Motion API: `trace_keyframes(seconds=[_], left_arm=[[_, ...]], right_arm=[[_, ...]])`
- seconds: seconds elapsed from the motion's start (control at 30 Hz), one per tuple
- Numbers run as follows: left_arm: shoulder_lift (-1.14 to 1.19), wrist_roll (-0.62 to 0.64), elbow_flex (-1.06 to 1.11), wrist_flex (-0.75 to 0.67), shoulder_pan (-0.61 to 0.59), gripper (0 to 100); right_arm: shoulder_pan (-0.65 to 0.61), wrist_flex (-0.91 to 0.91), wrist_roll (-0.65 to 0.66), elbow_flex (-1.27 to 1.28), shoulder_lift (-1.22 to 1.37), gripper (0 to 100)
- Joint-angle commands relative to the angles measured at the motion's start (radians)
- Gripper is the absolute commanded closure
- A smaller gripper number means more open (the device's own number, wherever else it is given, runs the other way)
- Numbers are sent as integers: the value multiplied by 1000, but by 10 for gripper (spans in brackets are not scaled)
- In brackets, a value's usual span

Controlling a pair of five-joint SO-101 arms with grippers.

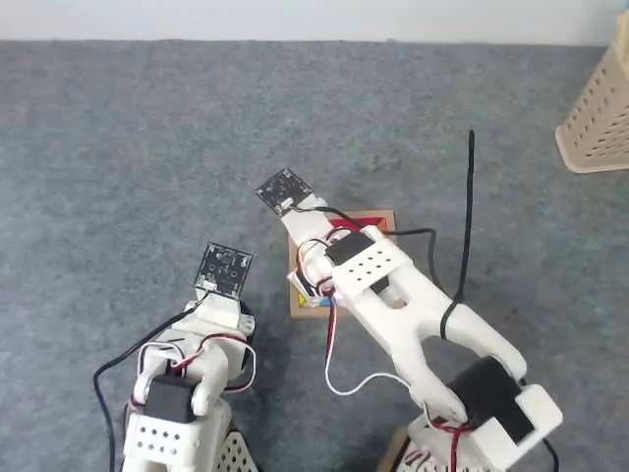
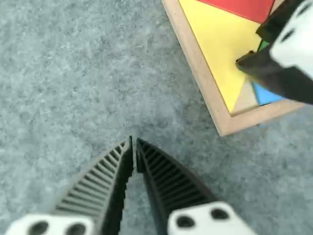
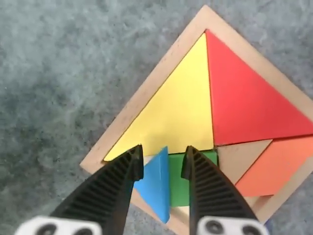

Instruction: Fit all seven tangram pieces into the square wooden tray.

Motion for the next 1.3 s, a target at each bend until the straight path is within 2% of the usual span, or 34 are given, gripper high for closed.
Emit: trace_keyframes(seconds=[0.0, 0.23, 0.37, 0.43, 0.8, 0.93, 1.0, 1.17, 1.27], left_arm=[[-20, 6, -18, 6, -3, 988], [-20, 6, -18, 6, -3, 988], [-20, 6, -18, 6, -3, 988], [-20, 6, -18, 6, -3, 988], [-20, 6, -18, 6, -3, 988], [-20, 6, -18, 6, -3, 988], [-20, 6, -18, 6, -3, 988], [-20, 6, -18, 6, -3, 988], [-20, 6, -18, 6, -3, 988]], right_arm=[[-5, -16, -8, -48, -2, 858], [54, -2, -11, -110, 125, 868], [142, 4, -14, -146, 127, 996], [183, -1, -18, -146, 127, 980], [277, 59, -281, -196, 127, 991], [288, 94, -299, -218, 127, 991], [280, 117, -262, -224, 107, 991], [234, 203, 31, -153, -50, 991], [232, 170, 126, -9, -117, 991]])
